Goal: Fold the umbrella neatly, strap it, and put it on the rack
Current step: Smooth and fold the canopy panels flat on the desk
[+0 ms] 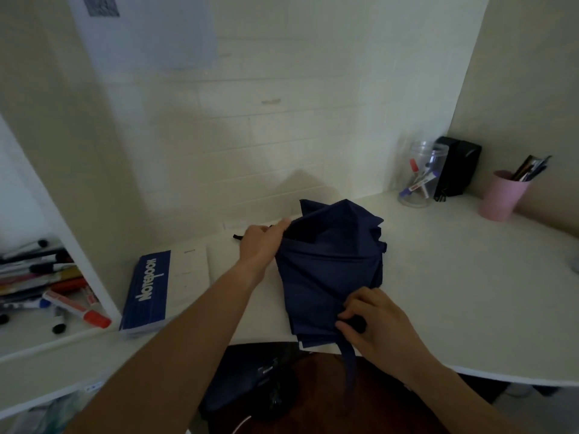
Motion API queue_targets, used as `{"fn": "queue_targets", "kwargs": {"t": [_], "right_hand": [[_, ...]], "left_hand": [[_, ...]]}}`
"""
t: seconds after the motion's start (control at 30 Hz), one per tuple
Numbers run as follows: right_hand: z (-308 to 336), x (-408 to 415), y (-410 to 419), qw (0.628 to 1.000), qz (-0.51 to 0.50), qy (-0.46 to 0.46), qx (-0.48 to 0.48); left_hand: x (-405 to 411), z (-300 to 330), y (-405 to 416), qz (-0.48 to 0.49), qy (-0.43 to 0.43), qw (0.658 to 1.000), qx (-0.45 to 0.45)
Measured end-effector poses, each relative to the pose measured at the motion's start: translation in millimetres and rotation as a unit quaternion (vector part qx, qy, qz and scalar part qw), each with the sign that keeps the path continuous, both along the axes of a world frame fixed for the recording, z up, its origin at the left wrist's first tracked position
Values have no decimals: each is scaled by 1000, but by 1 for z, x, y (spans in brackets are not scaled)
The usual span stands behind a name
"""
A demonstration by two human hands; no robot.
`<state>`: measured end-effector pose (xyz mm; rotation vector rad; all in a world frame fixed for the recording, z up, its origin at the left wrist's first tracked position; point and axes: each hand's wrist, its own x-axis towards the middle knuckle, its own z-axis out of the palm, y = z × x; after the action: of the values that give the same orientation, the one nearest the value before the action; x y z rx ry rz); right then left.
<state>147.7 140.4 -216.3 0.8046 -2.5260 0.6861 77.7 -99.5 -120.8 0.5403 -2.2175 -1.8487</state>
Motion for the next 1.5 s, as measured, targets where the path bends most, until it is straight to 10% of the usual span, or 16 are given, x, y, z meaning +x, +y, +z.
{"fn": "queue_targets", "kwargs": {"t": [0.2, 0.67, 0.87, 1.07, 1.2, 1.33, 1.5], "right_hand": [[-6, 0, 0, 1000, -8, 7, -21], [-12, 4, 0, 997, 6, 27, -69], [-9, 11, -1, 999, -3, 40, -27], [6, 18, 9, 997, 19, -70, -32], [35, 15, 10, 959, -68, -133, -240], [69, 13, 1, 837, -114, -272, -461], [71, 6, 0, 811, -57, -344, -469]], "left_hand": [[-28, 24, 5, -138, -129, 982, 5], [23, 73, 17, -172, 134, 970, 105], [79, 7, 18, -177, 44, 939, 292], [91, -36, 21, -238, 26, 959, 155], [88, -43, 16, -240, 20, 959, 153], [89, -44, 15, -244, 1, 957, 159], [88, -40, 19, -238, -2, 942, 236]]}}
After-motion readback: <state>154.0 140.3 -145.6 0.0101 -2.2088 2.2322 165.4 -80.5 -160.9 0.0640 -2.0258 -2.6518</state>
